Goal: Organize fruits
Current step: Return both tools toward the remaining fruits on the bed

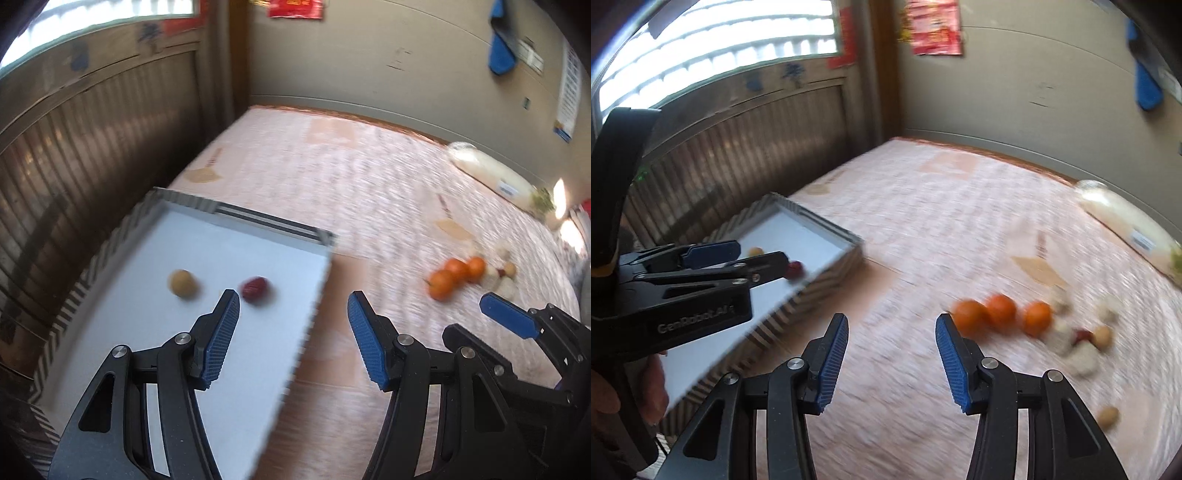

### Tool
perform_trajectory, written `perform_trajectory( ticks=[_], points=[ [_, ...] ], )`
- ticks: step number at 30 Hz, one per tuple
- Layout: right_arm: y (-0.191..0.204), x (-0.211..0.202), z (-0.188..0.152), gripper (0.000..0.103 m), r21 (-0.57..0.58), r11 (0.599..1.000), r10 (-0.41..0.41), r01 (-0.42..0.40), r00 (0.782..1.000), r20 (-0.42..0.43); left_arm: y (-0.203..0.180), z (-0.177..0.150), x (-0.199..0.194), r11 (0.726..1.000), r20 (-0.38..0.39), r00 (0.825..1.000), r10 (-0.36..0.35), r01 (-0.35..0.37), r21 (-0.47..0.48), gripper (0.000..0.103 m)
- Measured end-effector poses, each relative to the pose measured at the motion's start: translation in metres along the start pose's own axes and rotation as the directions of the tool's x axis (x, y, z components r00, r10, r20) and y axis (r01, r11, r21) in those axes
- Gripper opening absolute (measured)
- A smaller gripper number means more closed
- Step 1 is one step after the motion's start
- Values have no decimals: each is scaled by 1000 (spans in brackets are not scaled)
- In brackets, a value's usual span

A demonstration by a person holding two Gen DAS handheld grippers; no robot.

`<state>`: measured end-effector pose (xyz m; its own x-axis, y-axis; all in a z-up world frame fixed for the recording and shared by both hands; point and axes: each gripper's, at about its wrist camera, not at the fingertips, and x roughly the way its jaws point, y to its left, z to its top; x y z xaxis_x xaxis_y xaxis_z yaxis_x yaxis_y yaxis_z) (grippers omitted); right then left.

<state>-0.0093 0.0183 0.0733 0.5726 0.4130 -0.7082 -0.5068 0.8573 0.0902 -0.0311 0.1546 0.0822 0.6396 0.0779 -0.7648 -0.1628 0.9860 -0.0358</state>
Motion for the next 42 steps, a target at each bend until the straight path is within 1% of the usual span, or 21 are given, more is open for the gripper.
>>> perform_trajectory(
  ticks=[2, 7, 11, 17, 22, 27, 38, 42],
  points=[
    [-10, -7, -7, 48, 25, 1000, -17, 18, 1000, -2, -12, -3, 0, 1000, -6, 1000, -19, 19, 19, 61],
    [-39, -25, -28, 48, 56, 994, -95, 96, 995, -16, -43, -10, 8, 996, -32, 998, -51, 53, 70, 61],
    [-65, -37, -42, 48, 109, 985, -131, 133, 991, -27, -60, -14, 14, 993, -48, 996, -70, 74, 88, 61],
    [-90, -50, -56, 48, 153, 973, -170, 173, 985, -35, -80, -15, 20, 989, -52, 995, -80, 85, 119, 62],
    [-105, -56, -62, 48, 182, 965, -182, 186, 983, -38, -89, -16, 24, 987, -64, 994, -90, 97, 130, 62],
    [-114, -58, -65, 48, 204, 959, -193, 197, 980, -36, -98, -15, 27, 985, -59, 994, -89, 97, 145, 61],
    [-125, -50, -70, 48, 220, 953, -197, 206, 978, -61, -107, -12, 39, 981, -70, 993, -93, 104, 166, 62],
    [-130, -45, -72, 48, 230, 951, -196, 208, 978, -73, -105, -9, 45, 982, -76, 992, -98, 109, 156, 62]
  ],
)
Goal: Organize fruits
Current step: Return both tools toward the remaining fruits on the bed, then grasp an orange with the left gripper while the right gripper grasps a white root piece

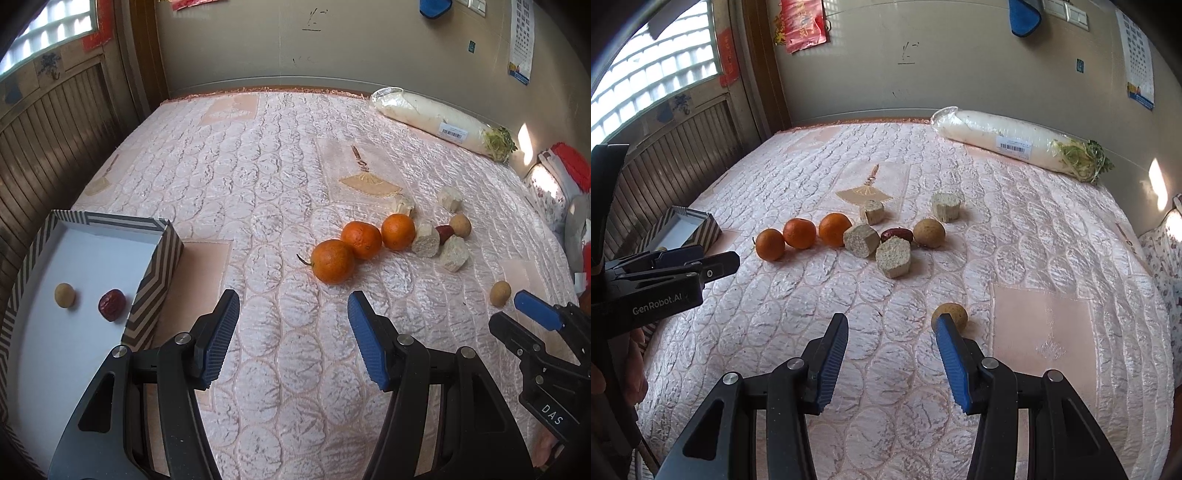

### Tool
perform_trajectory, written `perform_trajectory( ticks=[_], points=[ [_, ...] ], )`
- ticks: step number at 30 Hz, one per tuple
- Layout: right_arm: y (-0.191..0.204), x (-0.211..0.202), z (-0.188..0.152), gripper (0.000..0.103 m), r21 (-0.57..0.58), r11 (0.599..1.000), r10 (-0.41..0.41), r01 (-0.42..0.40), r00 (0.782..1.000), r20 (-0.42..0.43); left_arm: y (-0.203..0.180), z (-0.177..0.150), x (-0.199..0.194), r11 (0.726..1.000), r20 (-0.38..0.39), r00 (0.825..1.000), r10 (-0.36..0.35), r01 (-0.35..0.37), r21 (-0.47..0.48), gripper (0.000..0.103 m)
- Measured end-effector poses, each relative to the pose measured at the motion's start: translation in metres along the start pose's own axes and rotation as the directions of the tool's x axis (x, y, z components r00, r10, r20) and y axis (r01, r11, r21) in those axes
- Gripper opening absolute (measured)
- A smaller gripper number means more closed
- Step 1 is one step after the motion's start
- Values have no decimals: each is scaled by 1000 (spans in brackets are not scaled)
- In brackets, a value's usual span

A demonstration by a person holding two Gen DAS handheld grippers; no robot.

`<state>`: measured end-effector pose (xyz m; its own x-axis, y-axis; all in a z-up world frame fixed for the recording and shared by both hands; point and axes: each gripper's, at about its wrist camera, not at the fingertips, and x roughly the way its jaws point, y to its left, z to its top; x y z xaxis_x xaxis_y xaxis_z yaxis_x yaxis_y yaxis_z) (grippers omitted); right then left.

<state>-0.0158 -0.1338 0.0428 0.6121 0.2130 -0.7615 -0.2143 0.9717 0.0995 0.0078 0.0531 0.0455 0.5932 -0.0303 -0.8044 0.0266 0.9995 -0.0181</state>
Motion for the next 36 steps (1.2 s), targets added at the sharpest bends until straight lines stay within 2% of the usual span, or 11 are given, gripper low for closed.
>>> perform_trajectory(
  ticks=[6, 10, 23, 28, 31, 36],
  points=[
    [-7, 7, 0, 48, 21, 1000, 2, -2, 1000, -14, 3, 7, 15, 1000, -8, 1000, -6, 6, 9, 62],
    [-9, 8, 1, 48, 23, 1000, 1, -1, 1000, -17, 4, 12, 25, 999, -20, 999, -39, 39, -7, 62],
    [-17, 13, 10, 49, 49, 998, 33, -33, 999, 5, -22, 19, 45, 998, -46, 998, -48, 50, 47, 62],
    [-7, 26, 25, 50, -15, 1000, 19, -18, 1000, 8, -19, 20, 52, 999, -57, 998, -32, 34, 38, 61],
    [-1, 38, 33, 50, -49, 998, 38, -38, 999, -10, -19, 21, 54, 999, -56, 998, -27, 29, 37, 62],
    [6, 55, 41, 50, -111, 994, -11, 8, 1000, -21, -20, 23, 57, 999, -53, 998, -22, 24, 43, 62]
  ],
)
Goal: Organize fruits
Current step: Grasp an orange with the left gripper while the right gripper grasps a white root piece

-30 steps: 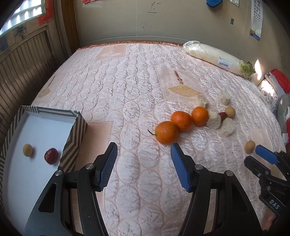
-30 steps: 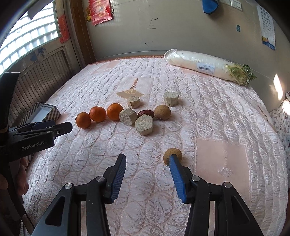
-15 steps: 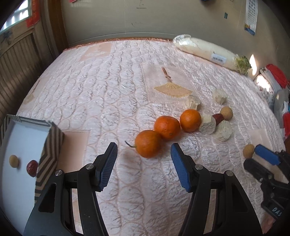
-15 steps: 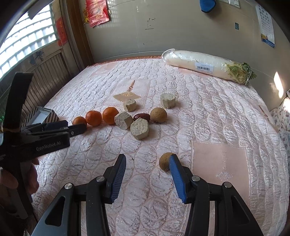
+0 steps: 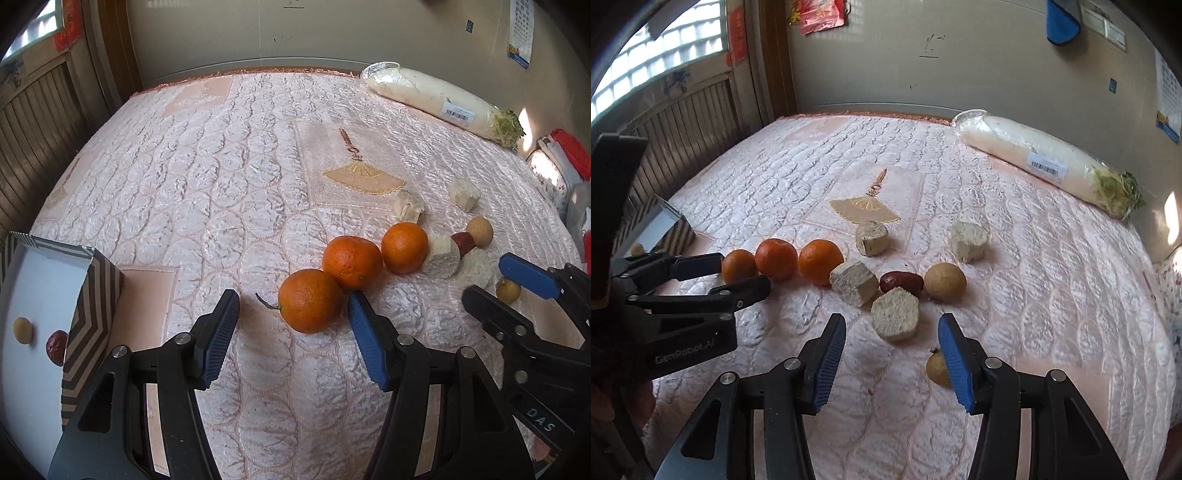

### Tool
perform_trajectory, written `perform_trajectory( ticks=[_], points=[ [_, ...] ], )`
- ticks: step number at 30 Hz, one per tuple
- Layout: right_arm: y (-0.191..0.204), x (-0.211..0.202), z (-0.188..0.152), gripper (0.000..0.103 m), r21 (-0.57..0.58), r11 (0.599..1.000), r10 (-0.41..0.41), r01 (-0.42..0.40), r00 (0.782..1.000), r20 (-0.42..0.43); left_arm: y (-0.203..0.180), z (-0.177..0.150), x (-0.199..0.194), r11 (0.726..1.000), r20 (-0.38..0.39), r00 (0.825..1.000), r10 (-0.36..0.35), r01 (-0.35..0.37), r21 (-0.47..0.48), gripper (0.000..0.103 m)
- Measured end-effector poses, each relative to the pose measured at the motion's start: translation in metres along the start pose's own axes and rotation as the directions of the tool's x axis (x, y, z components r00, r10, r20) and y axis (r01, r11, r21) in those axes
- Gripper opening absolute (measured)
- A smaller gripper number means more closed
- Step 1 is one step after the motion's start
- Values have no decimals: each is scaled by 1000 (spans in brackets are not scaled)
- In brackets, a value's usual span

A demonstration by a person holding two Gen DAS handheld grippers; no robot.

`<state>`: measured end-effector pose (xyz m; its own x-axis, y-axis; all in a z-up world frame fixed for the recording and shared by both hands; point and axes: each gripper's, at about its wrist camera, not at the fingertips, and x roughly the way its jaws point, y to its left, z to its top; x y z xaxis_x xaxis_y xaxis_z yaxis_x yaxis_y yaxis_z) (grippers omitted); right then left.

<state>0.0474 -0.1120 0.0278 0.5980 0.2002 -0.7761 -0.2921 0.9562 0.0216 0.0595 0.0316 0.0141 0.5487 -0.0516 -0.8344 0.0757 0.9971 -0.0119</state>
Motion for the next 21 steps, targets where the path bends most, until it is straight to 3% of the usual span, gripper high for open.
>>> perform_trajectory(
  ticks=[3, 5, 6, 9, 13, 21],
  points=[
    [3, 3, 1, 49, -17, 1000, -18, 18, 1000, -1, -1, 0, 2, 1000, 9, 1000, 7, -7, 16, 61],
    [4, 4, 0, 33, -30, 999, -18, 18, 1000, -3, -3, 0, 2, 1000, 15, 1000, 14, -15, 27, 61],
    [5, 5, 0, 32, -31, 999, -19, 18, 1000, -6, -3, 0, 2, 1000, 17, 1000, 14, -15, 28, 61],
    [2, 2, -3, 25, -19, 1000, -15, 15, 1000, 0, -1, -1, 0, 1000, 30, 999, 12, -13, 24, 42],
    [-6, -4, -6, 24, 38, 998, 43, -44, 999, 17, 4, -3, -3, 1000, 30, 1000, 1, -1, 8, 36],
    [-6, -26, -13, 24, 84, 992, 93, -97, 994, 50, 17, -12, -24, 999, 39, 999, -35, 36, -37, 34]
  ],
)
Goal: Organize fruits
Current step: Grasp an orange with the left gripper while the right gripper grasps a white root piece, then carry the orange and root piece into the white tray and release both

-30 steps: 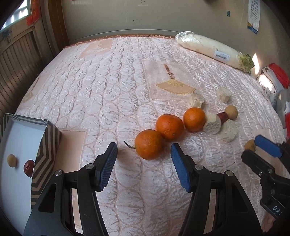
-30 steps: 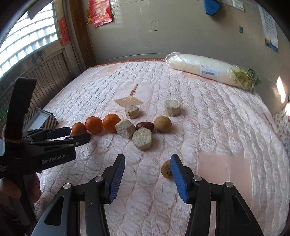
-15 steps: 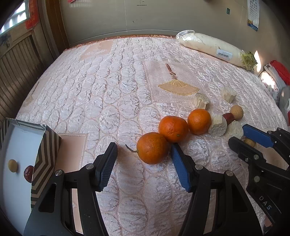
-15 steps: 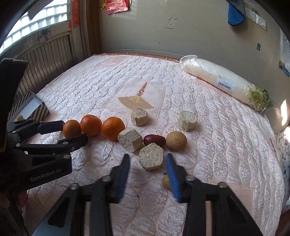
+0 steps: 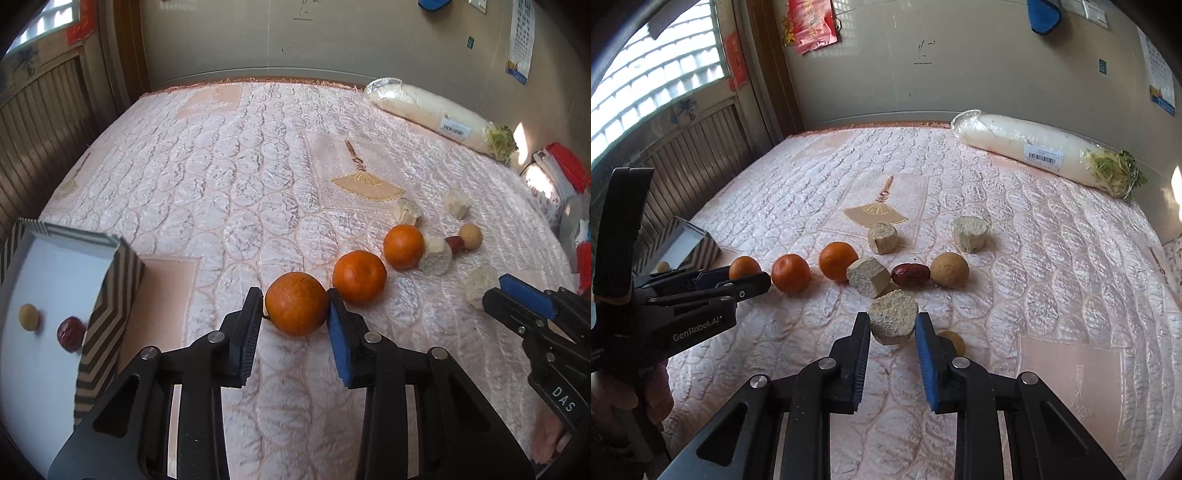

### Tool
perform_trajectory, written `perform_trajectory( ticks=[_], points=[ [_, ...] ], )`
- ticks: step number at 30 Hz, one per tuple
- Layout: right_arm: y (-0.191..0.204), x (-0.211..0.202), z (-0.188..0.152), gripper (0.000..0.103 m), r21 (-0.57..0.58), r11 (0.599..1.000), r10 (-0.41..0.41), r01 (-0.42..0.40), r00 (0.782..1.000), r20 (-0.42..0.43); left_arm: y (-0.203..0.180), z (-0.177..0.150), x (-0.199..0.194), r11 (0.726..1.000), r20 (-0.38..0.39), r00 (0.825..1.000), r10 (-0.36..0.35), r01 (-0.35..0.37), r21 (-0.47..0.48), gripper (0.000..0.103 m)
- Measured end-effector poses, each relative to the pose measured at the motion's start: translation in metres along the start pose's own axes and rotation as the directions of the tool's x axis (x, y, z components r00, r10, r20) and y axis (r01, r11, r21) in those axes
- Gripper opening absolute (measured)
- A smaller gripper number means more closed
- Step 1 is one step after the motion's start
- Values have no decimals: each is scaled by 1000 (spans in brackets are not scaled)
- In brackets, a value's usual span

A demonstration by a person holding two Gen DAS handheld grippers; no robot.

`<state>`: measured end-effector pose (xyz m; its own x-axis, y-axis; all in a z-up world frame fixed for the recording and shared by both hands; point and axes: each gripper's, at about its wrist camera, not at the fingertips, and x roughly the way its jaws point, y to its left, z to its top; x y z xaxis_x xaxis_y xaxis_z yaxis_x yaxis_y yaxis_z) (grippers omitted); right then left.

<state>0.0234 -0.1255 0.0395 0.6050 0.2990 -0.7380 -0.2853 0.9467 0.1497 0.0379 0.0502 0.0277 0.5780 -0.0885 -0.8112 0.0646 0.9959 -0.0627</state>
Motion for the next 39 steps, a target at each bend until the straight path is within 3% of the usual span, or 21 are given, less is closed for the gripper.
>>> perform_trajectory(
  ticks=[10, 27, 33, 36, 38, 39],
  points=[
    [35, -22, -5, 24, -56, 998, 17, -15, 999, 47, 14, -16, -35, 1000, 13, 1000, -17, 17, -11, 34],
    [111, -32, 11, 21, -188, 978, 108, -92, 991, 79, 77, -22, -81, 991, 64, 993, 97, -90, -97, 34],
    [99, -31, 6, 18, -158, 986, 66, -51, 994, 86, 86, -25, -83, 989, 67, 993, 96, -88, -118, 34],
    [90, -34, -3, 27, -137, 977, 166, -161, 986, 27, 83, -26, -83, 991, 66, 994, 82, -74, -112, 34],
    [94, -35, -16, 50, -147, 967, 209, -208, 978, -3, 80, -26, -81, 992, 63, 995, 79, -72, -108, 34],
    [97, -34, -21, 51, -155, 965, 214, -213, 977, -9, 79, -25, -79, 992, 60, 995, 74, -67, -108, 34]
  ],
)
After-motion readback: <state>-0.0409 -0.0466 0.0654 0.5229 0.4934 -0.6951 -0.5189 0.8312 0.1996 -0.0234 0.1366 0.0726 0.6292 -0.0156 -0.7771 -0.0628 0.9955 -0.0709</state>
